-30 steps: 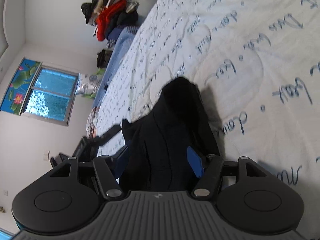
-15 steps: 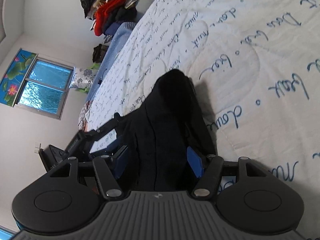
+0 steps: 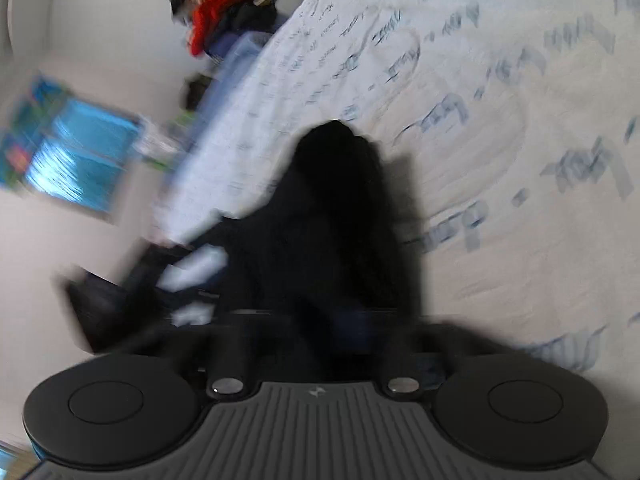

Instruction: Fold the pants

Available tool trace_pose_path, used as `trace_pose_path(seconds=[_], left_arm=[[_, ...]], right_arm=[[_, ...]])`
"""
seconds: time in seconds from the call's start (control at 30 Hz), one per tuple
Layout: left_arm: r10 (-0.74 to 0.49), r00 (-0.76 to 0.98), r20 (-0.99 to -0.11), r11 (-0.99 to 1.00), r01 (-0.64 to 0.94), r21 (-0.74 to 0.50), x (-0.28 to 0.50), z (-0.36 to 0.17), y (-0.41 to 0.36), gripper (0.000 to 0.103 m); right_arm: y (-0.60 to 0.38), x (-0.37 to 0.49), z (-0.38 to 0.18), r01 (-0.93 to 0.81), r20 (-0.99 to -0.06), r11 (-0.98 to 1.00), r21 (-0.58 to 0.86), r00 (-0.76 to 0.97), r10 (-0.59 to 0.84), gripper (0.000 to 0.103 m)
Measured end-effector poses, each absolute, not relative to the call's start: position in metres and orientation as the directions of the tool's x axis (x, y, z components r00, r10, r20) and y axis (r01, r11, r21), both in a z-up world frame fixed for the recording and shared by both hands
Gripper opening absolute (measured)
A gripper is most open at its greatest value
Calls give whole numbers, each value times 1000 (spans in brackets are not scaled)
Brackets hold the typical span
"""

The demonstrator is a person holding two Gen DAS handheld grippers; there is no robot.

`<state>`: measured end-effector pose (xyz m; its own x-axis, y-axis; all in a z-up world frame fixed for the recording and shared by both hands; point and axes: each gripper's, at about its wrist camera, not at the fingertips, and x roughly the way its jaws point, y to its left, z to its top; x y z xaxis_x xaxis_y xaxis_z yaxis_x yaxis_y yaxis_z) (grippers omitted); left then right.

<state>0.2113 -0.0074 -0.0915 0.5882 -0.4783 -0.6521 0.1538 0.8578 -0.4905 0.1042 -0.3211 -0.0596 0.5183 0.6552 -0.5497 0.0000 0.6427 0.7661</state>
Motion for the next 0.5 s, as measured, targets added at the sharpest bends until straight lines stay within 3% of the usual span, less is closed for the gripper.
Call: trace_pose_path(seconds=[0.13,0.27,0.5], left_arm=[[-462,578,-672,873,162,-461,211,-88,-12,99],[-452,601,-660,883,195,-427,214,-98,-19,102],[-385,602,-700,922,212,-325,205,-88,-29,102]], right_arm=[[-329,92,-41,-57,-537,659,750,531,656,4],[-333,92,-64,4,-582,669,743,499,643,4],[-363,90,-67,97,-483,519,849,539,690,8]])
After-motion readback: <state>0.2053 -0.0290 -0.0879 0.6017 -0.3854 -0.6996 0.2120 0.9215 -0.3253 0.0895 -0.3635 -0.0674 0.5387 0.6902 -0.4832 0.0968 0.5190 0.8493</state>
